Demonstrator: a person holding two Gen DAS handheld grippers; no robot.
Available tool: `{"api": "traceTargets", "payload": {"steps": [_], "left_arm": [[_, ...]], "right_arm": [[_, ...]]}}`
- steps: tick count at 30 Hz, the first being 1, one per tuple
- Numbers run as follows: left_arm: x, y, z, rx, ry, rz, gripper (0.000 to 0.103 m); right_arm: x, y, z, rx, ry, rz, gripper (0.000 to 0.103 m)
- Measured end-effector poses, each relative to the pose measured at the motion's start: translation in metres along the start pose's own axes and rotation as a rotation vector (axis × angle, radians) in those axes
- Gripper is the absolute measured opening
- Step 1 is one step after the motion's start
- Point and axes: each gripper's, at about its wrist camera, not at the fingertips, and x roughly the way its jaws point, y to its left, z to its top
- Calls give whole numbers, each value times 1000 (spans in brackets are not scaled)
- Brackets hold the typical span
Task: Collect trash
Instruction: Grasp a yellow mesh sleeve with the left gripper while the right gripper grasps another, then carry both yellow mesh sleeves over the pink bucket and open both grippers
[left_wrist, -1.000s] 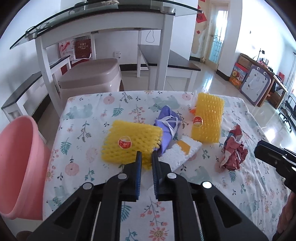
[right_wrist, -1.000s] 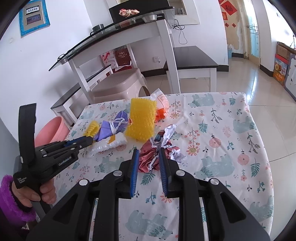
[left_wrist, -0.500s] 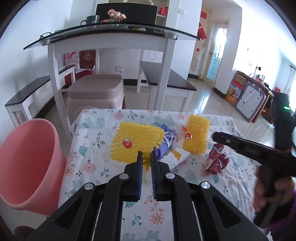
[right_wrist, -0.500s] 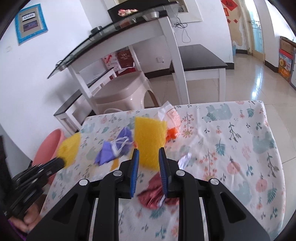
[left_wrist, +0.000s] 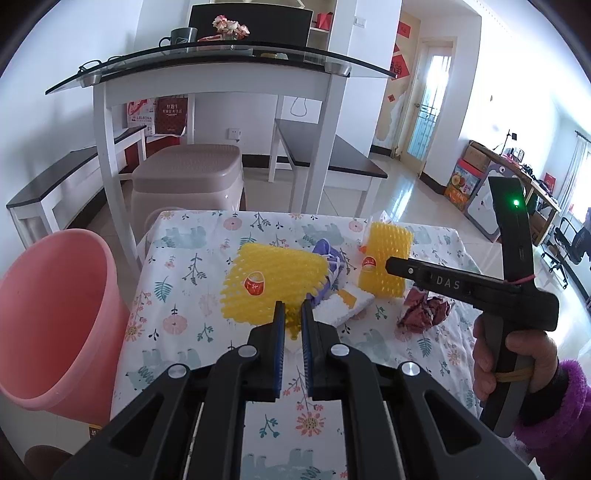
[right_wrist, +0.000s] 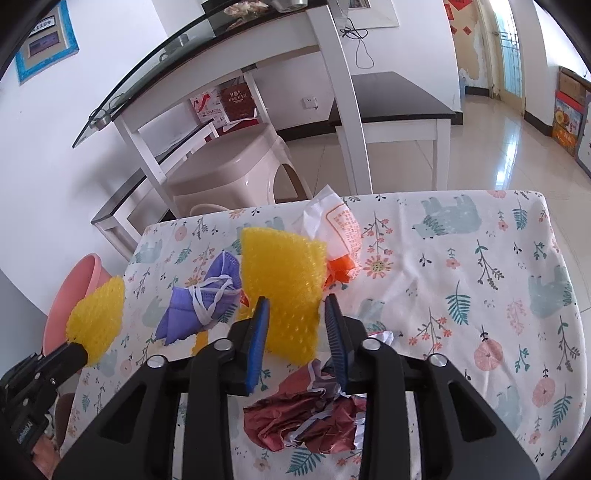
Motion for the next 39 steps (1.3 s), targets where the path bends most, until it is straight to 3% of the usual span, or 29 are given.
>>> {"api": "traceTargets", "payload": {"steps": [2, 23, 39], "left_arm": [[-1, 0, -1, -4, -4, 1, 8], [-61, 4, 4, -24, -138, 6, 8], [-97, 29, 1, -64, -191, 113, 8]], "right_arm": [[-5, 2, -2, -8, -16, -2, 8], [-120, 61, -19, -119, -265, 32, 7], [-124, 118, -26, -216, -265, 91, 7]]}}
